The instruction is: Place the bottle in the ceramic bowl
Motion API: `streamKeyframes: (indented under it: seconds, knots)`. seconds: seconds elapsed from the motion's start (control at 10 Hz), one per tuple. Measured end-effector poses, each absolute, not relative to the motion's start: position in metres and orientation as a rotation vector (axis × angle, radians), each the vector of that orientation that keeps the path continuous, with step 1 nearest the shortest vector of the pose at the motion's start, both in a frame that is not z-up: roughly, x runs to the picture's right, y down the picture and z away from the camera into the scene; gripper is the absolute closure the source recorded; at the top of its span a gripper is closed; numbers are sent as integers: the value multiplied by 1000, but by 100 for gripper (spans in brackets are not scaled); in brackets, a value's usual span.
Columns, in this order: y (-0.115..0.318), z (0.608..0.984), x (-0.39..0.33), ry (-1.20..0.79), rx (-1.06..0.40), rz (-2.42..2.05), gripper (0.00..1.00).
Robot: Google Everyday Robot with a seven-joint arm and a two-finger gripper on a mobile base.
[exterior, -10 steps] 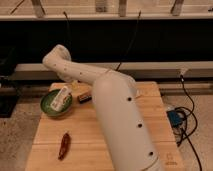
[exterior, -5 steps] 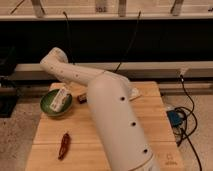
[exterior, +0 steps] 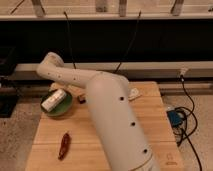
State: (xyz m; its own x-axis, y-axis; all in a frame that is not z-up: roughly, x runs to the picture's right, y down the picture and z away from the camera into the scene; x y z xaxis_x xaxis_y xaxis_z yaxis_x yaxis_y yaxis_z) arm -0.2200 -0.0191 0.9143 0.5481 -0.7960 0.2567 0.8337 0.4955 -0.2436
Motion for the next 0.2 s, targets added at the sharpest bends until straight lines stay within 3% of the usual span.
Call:
streamKeyframes:
  seconds: [0.2]
  knots:
    - [-19, 913, -224, -113, -377, -992, 20]
